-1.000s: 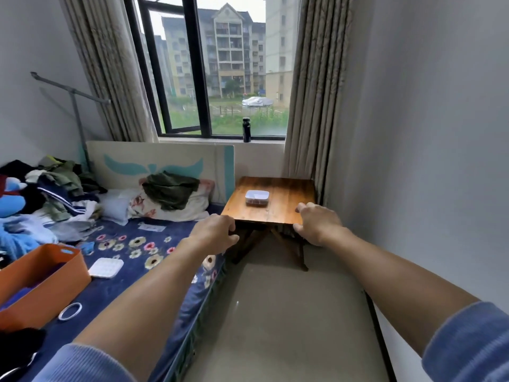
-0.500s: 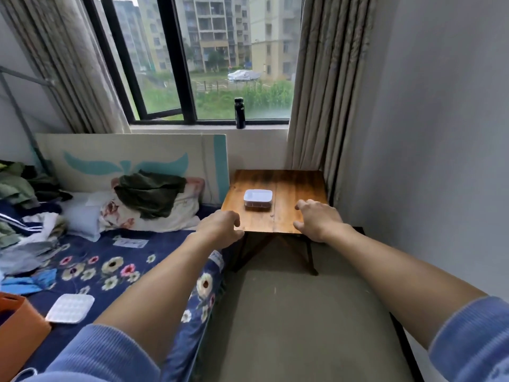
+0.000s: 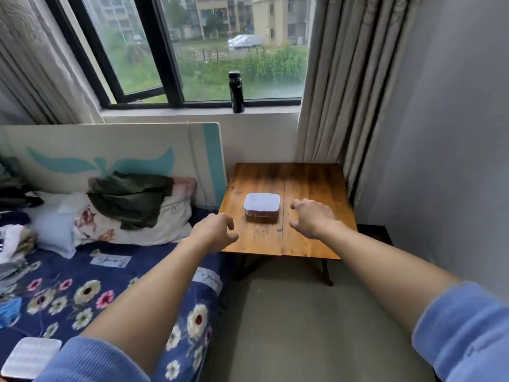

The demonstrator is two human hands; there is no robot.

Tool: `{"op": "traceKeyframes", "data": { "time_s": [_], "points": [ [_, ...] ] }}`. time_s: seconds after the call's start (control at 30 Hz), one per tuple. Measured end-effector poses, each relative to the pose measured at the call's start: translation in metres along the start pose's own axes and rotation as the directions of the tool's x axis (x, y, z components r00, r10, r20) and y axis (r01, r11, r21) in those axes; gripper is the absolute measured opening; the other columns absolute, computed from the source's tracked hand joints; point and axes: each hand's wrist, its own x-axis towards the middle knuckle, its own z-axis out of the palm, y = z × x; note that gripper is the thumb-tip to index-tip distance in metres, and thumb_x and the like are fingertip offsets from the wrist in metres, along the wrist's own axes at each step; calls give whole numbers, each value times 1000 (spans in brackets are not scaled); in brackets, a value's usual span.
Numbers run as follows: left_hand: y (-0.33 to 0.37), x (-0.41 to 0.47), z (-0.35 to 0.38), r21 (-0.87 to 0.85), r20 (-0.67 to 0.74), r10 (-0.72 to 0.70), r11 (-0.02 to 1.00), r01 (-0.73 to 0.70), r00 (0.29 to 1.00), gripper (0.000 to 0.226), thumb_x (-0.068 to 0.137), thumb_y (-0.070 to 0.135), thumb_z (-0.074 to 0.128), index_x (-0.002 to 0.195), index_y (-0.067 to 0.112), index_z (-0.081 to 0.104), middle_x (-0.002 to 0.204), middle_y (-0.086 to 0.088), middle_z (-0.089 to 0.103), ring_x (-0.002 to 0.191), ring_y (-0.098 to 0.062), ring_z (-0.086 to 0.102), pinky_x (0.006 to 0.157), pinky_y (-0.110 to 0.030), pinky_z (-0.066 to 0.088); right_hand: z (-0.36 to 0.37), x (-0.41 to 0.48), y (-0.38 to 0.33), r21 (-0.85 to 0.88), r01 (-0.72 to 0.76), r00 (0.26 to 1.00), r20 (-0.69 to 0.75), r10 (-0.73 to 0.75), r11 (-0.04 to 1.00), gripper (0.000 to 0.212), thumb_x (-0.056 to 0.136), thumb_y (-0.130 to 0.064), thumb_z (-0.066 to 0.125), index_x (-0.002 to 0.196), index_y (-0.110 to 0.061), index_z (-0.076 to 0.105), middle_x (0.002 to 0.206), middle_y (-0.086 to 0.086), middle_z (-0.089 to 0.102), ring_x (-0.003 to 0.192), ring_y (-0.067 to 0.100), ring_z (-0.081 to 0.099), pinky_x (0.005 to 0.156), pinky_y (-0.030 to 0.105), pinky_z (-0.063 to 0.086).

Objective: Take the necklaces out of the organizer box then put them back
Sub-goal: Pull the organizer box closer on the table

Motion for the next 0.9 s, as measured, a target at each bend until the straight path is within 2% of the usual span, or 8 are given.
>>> {"op": "traceKeyframes", "data": {
  "time_s": [0.13, 0.37, 0.47, 0.57, 0.73, 0.9],
  "points": [
    [-16, 61, 1, -47, 8, -43, 998, 43, 999, 31, 85, 43, 63, 106, 21, 66, 104, -5, 68, 87, -24, 64, 72, -33, 51, 29, 73, -1, 16, 32, 998, 55, -32, 999, 32, 85, -40, 61, 113, -25, 57, 105, 3, 66, 84, 22, 61, 70, 36, 57],
    [-49, 171, 16, -62, 79, -60, 996, 65, 995, 31, 86, 40, 62, 108, 18, 66, 106, -4, 68, 93, -23, 62, 76, -35, 52, 89, 171, -2, -1, 72, 982, 172, -71, 997, 34, 86, -38, 59, 116, -24, 56, 95, 2, 64, 75, 20, 58, 62, 31, 53],
    [-61, 225, 25, -76, 120, -36, 996, 45, 992, 33, 87, 40, 61, 111, 18, 66, 100, -3, 69, 88, -22, 65, 73, -34, 51, 116, 212, 3, -20, 30, 973, 228, -25, 999, 33, 86, -38, 59, 115, -24, 55, 91, 0, 61, 73, 19, 57, 56, 29, 50],
    [-73, 281, 31, -101, 153, 7, 995, 8, 988, 32, 88, 39, 60, 110, 17, 65, 85, 1, 63, 85, -21, 62, 63, -30, 43, 138, 252, 8, -29, -28, 962, 270, 35, 999, 35, 85, -39, 59, 116, -24, 56, 93, -1, 63, 74, 19, 59, 65, 36, 57],
    [-82, 365, 41, -83, 234, 62, 996, -44, 970, 33, 89, 38, 59, 110, 15, 65, 89, 2, 59, 87, -20, 59, 63, -30, 42, 166, 305, 18, -31, -108, 939, 326, 113, 994, 42, 86, -42, 57, 123, -23, 53, 102, 1, 64, 80, 22, 60, 70, 40, 56],
    [-84, 425, 62, -87, 322, 76, 995, -50, 944, 33, 89, 40, 61, 110, 14, 64, 87, 3, 59, 78, -17, 61, 58, -27, 43, 197, 335, 31, -18, -165, 895, 417, 158, 986, 44, 87, -39, 56, 127, -21, 52, 109, 2, 64, 85, 23, 61, 73, 40, 55]
  ]
}}
